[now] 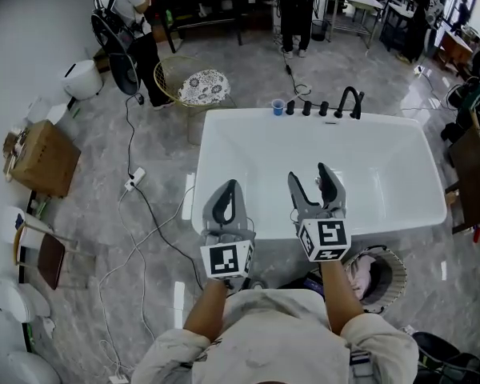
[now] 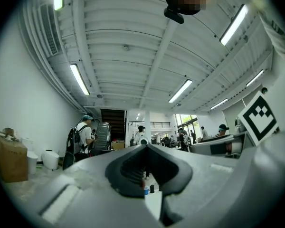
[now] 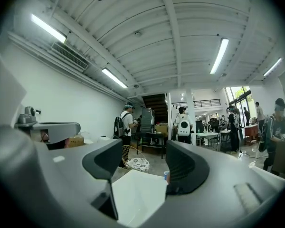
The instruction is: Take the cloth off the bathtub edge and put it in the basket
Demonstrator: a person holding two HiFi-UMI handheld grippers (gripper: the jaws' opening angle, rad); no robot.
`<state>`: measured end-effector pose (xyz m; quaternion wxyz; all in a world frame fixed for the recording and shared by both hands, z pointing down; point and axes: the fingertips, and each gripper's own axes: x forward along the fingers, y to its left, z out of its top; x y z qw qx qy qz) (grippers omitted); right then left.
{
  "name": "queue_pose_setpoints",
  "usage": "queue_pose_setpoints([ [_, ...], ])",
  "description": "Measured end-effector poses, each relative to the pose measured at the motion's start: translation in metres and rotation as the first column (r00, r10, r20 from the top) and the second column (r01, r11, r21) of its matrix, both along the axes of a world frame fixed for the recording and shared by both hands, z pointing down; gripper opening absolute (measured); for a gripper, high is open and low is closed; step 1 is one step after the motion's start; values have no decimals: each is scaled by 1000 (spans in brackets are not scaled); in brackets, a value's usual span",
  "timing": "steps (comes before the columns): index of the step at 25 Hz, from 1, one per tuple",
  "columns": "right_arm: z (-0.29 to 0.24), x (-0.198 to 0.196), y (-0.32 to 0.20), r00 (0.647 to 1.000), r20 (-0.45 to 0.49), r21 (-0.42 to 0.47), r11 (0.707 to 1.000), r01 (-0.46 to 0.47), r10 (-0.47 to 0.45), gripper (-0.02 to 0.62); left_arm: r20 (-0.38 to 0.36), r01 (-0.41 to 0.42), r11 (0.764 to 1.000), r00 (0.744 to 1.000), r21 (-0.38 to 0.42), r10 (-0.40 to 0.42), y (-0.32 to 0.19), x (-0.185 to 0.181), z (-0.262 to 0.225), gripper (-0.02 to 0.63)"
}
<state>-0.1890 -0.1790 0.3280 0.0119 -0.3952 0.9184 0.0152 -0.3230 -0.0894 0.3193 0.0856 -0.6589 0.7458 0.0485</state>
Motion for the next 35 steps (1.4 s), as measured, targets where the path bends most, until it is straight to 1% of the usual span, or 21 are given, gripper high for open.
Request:
queue_pose_setpoints([
  [7,-7,10,2,999,-20,29,999,-29,29,245,5,-41,999,999,9,40,-9,12,-7,2],
  [11,-11,15,6,999,-18,52,998,-42,43,161,6,-50,999,999,18,50,-10,14,-8,2],
  [15,-17,18,10,998,-18,78,995,-58,60,63,14,-51,999,999,20,50,-8,13,-13,1],
  [18,-18,17,14,998,-29,91,994,-56,59,17,18,-50,999,999,22,50,-6,12,-14,0],
  [22,-16,18,13,998,-33,91,994,-53,57,6,19,-47,999,999,23,47,-6,10,-12,1],
  [27,-23,23,13,997,-36,92,994,-63,66,6,18,-44,999,999,19,43,-5,10,-18,2],
  [35,-20,29,14,997,-35,96,993,-72,76,3,22,-47,999,999,22,46,-4,13,-15,2],
])
